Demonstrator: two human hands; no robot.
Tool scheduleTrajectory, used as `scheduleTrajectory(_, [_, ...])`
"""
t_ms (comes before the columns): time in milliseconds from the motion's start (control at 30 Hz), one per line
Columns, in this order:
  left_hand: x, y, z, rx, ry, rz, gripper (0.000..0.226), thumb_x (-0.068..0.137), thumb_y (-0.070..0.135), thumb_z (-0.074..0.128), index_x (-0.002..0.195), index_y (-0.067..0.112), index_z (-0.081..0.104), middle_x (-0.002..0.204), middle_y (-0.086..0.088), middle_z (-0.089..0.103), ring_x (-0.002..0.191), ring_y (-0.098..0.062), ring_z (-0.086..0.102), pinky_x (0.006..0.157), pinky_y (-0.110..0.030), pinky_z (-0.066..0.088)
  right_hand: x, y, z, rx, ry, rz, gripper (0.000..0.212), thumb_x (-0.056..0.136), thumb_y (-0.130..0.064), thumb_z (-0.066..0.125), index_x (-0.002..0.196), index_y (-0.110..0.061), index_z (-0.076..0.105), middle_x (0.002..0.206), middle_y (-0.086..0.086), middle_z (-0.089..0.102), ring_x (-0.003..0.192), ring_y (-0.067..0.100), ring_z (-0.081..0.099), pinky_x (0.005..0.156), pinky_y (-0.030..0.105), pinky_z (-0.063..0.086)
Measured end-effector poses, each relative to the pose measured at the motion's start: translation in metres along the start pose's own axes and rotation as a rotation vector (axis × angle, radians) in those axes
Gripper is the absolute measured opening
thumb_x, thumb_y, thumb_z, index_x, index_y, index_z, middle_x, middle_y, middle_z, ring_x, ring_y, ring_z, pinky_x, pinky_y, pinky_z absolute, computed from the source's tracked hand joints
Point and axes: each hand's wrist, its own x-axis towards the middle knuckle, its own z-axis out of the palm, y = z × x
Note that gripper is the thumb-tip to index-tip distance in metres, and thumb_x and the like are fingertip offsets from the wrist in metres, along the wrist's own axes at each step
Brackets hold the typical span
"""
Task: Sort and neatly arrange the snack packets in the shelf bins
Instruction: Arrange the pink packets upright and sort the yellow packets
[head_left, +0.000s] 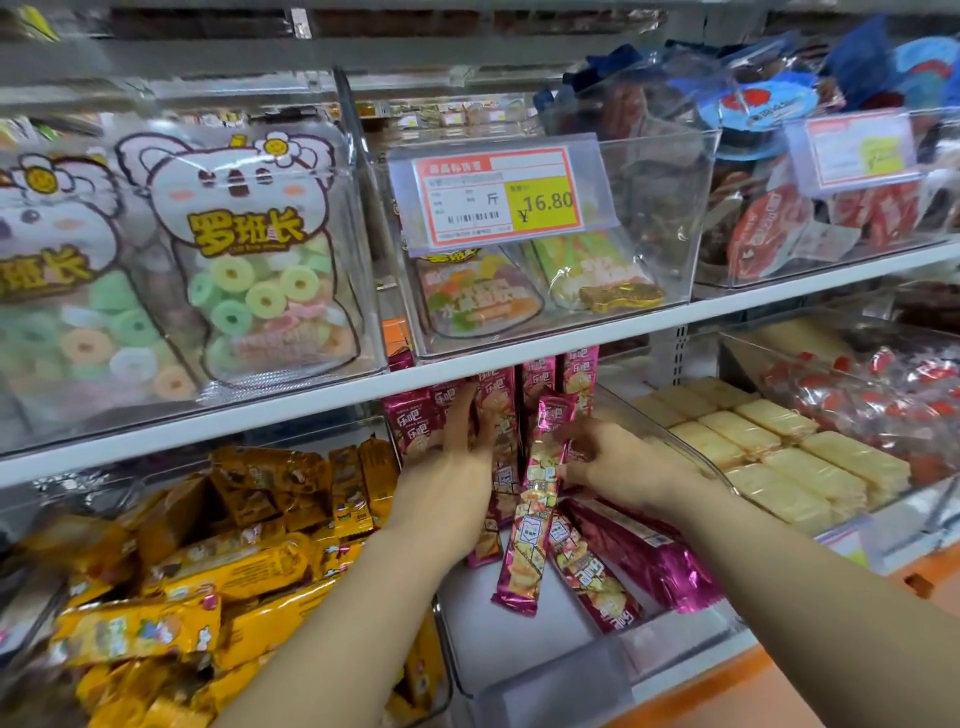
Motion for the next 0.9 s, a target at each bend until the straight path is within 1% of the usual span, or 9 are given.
scheduleTrajectory(133, [0.004, -0.003, 0.008, -0.012, -0.008, 0.063, 0.072, 0.082, -0.002, 0.049, 0.147, 0.014, 0.022, 0.156, 0.0, -0.018, 0.111, -0.027, 0.051, 0.076, -0.035, 0.049, 0.009, 0.004, 0.012, 0.138, -0.128, 0.095, 0.035, 0.09, -0.003, 0.056, 0.125, -0.012, 0.052, 0.109, 0.001, 0.053, 0.083, 0.017, 0.058, 0.075, 0.028, 0.054])
scheduleTrajectory(233, [0.007, -0.004, 0.013, -0.011, -0.028, 0.096, 0.066, 0.084, 0.002, 0.05, 0.144, 0.02, 0.028, 0.157, 0.002, -0.014, 0.113, -0.03, 0.052, 0.079, -0.036, 0.049, 0.013, 0.008, 0.019, 0.276, -0.184, 0.191, 0.037, 0.091, 0.003, 0.051, 0.127, -0.009, 0.051, 0.09, 0.004, 0.053, 0.066, 0.013, 0.051, 0.052, 0.018, 0.047])
scheduleTrajectory(333, [0.006, -0.007, 0.012, -0.048, -0.066, 0.116, 0.066, 0.087, 0.0, 0.048, 0.144, 0.026, 0.029, 0.158, 0.005, -0.008, 0.127, -0.03, 0.042, 0.087, -0.039, 0.048, 0.015, 0.012, 0.019, 0.395, -0.2, 0.279, 0.038, 0.092, 0.007, 0.047, 0.127, -0.006, 0.053, 0.071, 0.004, 0.049, 0.06, 0.012, 0.046, 0.047, 0.017, 0.043])
scheduleTrajectory(467, [0.008, -0.019, 0.008, -0.171, -0.056, 0.167, 0.059, 0.092, 0.003, 0.046, 0.141, 0.034, 0.036, 0.157, 0.01, 0.01, 0.138, -0.023, 0.031, 0.104, -0.039, 0.04, 0.0, 0.004, 0.01, 0.458, -0.148, 0.247, 0.035, 0.092, 0.004, 0.05, 0.124, -0.006, 0.059, 0.078, 0.002, 0.056, 0.061, 0.009, 0.048, 0.047, 0.015, 0.044])
scheduleTrajectory(567, [0.004, -0.029, -0.003, -0.289, -0.021, 0.148, 0.052, 0.094, 0.003, 0.043, 0.136, 0.034, 0.047, 0.15, 0.012, 0.032, 0.131, -0.015, 0.041, 0.105, -0.03, 0.038, -0.02, -0.008, 0.003, 0.364, 0.03, 0.071, 0.026, 0.09, -0.002, 0.058, 0.114, -0.008, 0.066, 0.092, -0.002, 0.063, 0.056, -0.004, 0.053, 0.046, 0.002, 0.038])
scheduleTrajectory(667, [-0.007, -0.037, -0.017, -0.376, 0.021, 0.054, 0.035, 0.093, 0.008, 0.042, 0.109, 0.032, 0.062, 0.129, 0.01, 0.053, 0.114, -0.013, 0.053, 0.094, -0.027, 0.044, -0.035, -0.024, 0.004, 0.268, 0.055, -0.13, 0.021, 0.088, -0.005, 0.062, 0.104, -0.016, 0.071, 0.093, -0.014, 0.066, 0.06, -0.02, 0.055, 0.056, -0.004, 0.037])
scheduleTrajectory(733, [-0.016, -0.04, -0.025, -0.405, 0.092, -0.021, 0.026, 0.09, 0.01, 0.044, 0.089, 0.033, 0.056, 0.105, 0.011, 0.057, 0.098, -0.013, 0.057, 0.083, -0.03, 0.048, -0.037, -0.034, 0.012, 0.269, -0.004, -0.212, 0.023, 0.087, -0.001, 0.061, 0.104, -0.013, 0.071, 0.095, -0.017, 0.066, 0.075, -0.025, 0.054, 0.071, -0.004, 0.038])
scheduleTrajectory(800, [-0.025, -0.041, -0.029, -0.417, 0.24, -0.091, 0.019, 0.088, 0.012, 0.048, 0.089, 0.03, 0.049, 0.098, 0.008, 0.054, 0.09, -0.016, 0.056, 0.077, -0.032, 0.049, -0.033, -0.043, 0.024, 0.276, -0.063, -0.255, 0.025, 0.089, 0.003, 0.057, 0.106, -0.009, 0.07, 0.097, -0.017, 0.065, 0.083, -0.023, 0.056, 0.076, -0.001, 0.04])
scheduleTrajectory(900, [-0.035, -0.044, -0.026, -0.446, 0.341, -0.089, 0.023, 0.086, 0.013, 0.052, 0.104, 0.026, 0.052, 0.111, 0.004, 0.049, 0.095, -0.018, 0.055, 0.079, -0.035, 0.049, -0.021, -0.052, 0.042, 0.165, -0.109, -0.303, 0.028, 0.091, -0.004, 0.057, 0.115, -0.014, 0.067, 0.112, -0.011, 0.065, 0.1, -0.006, 0.059, 0.09, 0.012, 0.045])
